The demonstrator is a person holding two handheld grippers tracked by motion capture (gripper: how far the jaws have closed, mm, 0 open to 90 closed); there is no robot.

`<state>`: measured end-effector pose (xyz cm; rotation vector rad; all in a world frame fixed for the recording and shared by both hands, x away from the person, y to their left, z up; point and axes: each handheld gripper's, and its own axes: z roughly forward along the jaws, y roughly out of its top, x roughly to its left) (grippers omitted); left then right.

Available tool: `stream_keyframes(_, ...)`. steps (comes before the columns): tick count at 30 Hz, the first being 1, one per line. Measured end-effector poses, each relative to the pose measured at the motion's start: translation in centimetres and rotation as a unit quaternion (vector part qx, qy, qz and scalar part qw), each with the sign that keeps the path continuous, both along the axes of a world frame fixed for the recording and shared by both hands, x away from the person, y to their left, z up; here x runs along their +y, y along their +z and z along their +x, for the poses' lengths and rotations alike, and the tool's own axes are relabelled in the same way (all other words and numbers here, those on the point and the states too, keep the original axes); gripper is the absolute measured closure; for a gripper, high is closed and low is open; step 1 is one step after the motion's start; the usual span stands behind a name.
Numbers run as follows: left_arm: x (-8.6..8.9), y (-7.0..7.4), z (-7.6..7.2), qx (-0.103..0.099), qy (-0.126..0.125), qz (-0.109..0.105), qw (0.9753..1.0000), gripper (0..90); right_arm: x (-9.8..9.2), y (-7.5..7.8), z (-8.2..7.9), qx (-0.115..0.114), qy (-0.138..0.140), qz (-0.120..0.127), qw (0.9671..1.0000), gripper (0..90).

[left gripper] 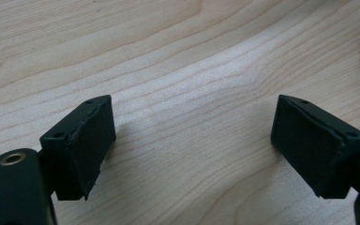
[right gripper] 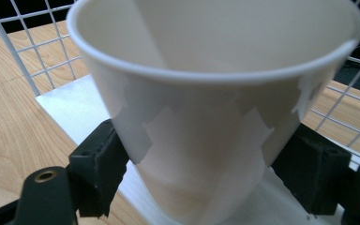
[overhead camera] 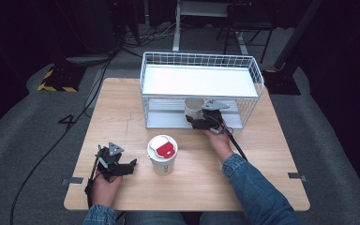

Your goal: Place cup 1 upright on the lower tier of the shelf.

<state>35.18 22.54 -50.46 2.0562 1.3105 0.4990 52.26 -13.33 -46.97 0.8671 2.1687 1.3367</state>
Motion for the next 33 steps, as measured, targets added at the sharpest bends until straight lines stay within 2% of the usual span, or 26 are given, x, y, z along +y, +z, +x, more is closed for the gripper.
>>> stream_keyframes(18, 0.0, 0.0, 0.0, 0.000, 0.000, 0.000, 1.0000, 14.8, 0.4, -0.9, 1.1, 0.024, -0.015, -0.008, 0.9996, 22.7)
stream_keyframes(33, 0.0, 0.0, 0.0, 0.000, 0.000, 0.000, 1.0000, 14.8, 0.1, -1.0, 1.6, 0.044, -0.013, 0.005, 0.9989, 21.8)
